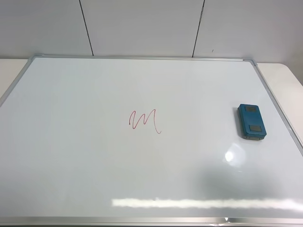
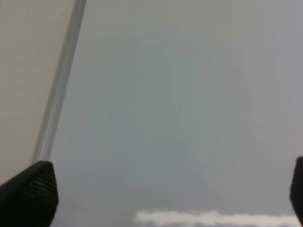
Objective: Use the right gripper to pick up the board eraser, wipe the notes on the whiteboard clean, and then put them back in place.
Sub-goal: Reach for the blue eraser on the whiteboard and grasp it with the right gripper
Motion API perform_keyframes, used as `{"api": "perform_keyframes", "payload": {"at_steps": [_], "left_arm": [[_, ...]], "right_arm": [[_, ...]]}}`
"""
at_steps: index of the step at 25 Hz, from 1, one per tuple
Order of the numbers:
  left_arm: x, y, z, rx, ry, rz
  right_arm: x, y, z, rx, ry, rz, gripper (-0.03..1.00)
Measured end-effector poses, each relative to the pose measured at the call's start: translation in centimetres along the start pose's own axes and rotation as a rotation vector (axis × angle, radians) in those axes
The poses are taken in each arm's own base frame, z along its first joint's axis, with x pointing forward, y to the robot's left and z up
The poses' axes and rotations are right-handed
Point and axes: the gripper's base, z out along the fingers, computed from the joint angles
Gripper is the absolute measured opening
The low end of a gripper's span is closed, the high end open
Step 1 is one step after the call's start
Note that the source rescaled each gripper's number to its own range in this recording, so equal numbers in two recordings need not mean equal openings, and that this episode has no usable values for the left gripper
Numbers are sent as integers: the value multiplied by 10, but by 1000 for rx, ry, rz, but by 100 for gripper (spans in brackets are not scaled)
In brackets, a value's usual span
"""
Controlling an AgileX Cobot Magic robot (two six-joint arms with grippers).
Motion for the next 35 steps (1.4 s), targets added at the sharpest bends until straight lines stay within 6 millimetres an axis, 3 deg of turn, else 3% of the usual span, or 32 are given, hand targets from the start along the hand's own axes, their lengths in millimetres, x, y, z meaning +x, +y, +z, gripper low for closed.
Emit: {"api": "perform_keyframes", "payload": {"at_steps": [8, 12, 17, 25, 35], "left_arm": [[0, 0, 0, 0, 0, 0], [0, 0, 0, 0, 0, 0], [0, 0, 0, 0, 0, 0], [0, 0, 0, 0, 0, 0], [0, 0, 0, 0, 0, 0]], "right_arm": [[-2, 0, -2, 0, -9, -8, 100], [-19, 0, -8, 2, -21, -10, 100], [-46, 1, -2, 3, 35, -11, 100], [-76, 4, 27, 6, 153, 4, 100], [-105, 9, 85, 12, 339, 29, 100]]}}
